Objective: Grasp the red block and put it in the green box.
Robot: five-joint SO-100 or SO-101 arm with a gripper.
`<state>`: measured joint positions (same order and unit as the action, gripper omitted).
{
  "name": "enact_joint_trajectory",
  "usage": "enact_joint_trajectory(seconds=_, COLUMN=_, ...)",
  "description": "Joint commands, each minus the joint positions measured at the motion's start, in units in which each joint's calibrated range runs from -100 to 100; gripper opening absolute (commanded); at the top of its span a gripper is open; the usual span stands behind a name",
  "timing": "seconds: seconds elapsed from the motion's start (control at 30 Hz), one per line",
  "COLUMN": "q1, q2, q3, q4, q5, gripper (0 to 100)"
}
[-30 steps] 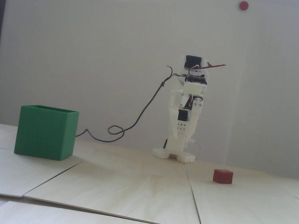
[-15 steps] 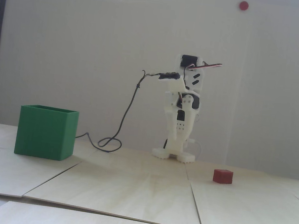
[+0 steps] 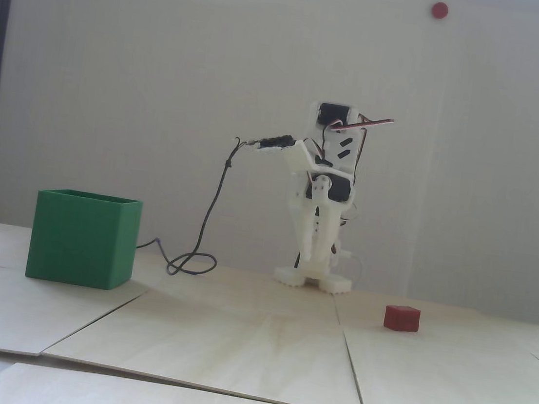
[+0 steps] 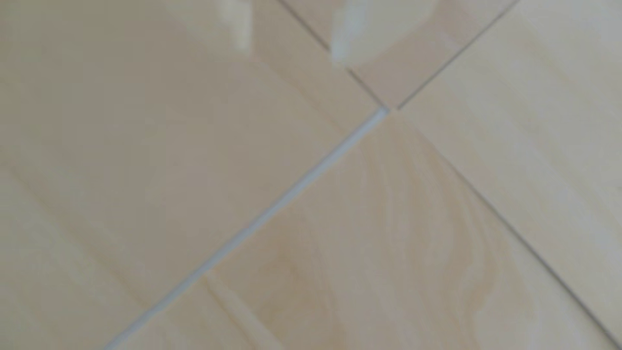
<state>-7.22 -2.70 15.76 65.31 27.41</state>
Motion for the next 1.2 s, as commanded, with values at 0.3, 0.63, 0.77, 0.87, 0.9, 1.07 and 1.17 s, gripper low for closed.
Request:
enact_joint_trajectory(seconds=0.3, q1=-5.0, q2=-8.1, q3=-0.1, q4=-1.3, q5=25.1, gripper=8)
enact_joint_trajectory(seconds=0.63, q1=-5.7, q2=2.6, q3=-6.9, q4=-5.7, q5=31.8, gripper=8)
enact_joint_trajectory(seconds=0.77, q1=-6.3, q2=7.8, q3=-12.7, q4=-6.2, q5=32.0, gripper=8)
enact_joint_trajectory(seconds=0.87, q1=-8.7, q2=10.1, q3=-16.3, q4=-6.1, q5=32.0, gripper=8)
enact_joint_trajectory(seconds=0.9, q1=-9.5, q2=10.5, q3=-17.0, q4=-5.9, q5=32.0, gripper=8)
enact_joint_trajectory(seconds=1.07, q1=-14.5, q2=12.1, q3=-18.5, q4=-5.7, q5=32.0, gripper=8)
enact_joint_trajectory(seconds=1.17, q1=-16.6, q2=12.1, q3=-18.2, q4=-5.6, q5=31.9, gripper=12)
